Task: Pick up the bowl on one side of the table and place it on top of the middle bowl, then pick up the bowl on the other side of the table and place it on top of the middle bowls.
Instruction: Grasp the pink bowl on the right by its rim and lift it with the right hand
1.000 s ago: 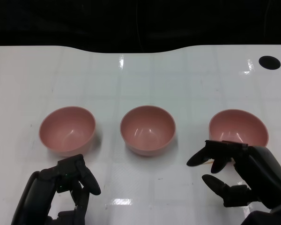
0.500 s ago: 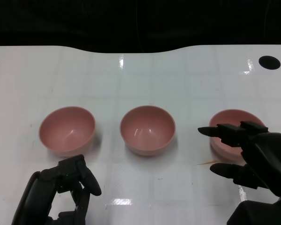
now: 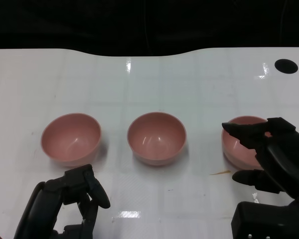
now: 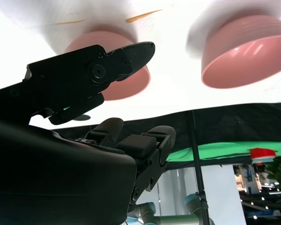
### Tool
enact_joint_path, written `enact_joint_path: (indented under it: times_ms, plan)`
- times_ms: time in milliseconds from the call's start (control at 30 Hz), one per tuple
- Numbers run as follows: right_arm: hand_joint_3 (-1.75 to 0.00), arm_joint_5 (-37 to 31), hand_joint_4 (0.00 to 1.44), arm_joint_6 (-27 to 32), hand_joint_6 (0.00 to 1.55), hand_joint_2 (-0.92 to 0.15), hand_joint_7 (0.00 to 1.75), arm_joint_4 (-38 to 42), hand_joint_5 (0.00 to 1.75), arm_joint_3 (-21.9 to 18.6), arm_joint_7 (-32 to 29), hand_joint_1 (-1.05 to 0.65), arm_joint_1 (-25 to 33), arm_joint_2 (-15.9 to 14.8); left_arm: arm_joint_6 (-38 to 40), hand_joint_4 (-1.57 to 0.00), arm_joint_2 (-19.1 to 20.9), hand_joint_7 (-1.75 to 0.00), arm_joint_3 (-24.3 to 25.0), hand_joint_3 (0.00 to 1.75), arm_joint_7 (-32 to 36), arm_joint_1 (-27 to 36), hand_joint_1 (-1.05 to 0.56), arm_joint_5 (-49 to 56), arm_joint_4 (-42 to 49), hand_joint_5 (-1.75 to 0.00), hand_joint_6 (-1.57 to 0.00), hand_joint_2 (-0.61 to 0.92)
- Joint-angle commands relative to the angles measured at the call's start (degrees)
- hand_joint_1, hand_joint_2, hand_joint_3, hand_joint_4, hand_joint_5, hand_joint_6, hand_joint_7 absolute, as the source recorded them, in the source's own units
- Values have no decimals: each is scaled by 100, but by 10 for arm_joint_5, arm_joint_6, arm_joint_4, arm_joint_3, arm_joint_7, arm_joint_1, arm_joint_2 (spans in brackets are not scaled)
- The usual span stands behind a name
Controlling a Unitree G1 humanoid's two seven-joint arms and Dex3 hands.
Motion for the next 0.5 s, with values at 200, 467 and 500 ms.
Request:
enact_joint_path:
  times_ms: [200, 467, 500]
  plan:
    - [0, -50, 14, 38, 37, -85, 4, 62, 61, 37, -7, -61, -47, -16, 1, -86, 6, -155, 2, 138, -12, -7, -9, -12, -2, -174, -79, 38]
    - [0, -77, 17, 80, 39, -86, 3, 129, 60, 70, -19, -60, -89, -12, 0, -86, 6, -154, 3, 141, -12, -9, -9, -9, -2, -174, -80, 37]
    - [0, -76, 17, 82, 39, -86, 3, 132, 59, 73, -21, -60, -91, -13, 0, -86, 6, -154, 3, 141, -12, -9, -9, -9, -2, -174, -80, 37]
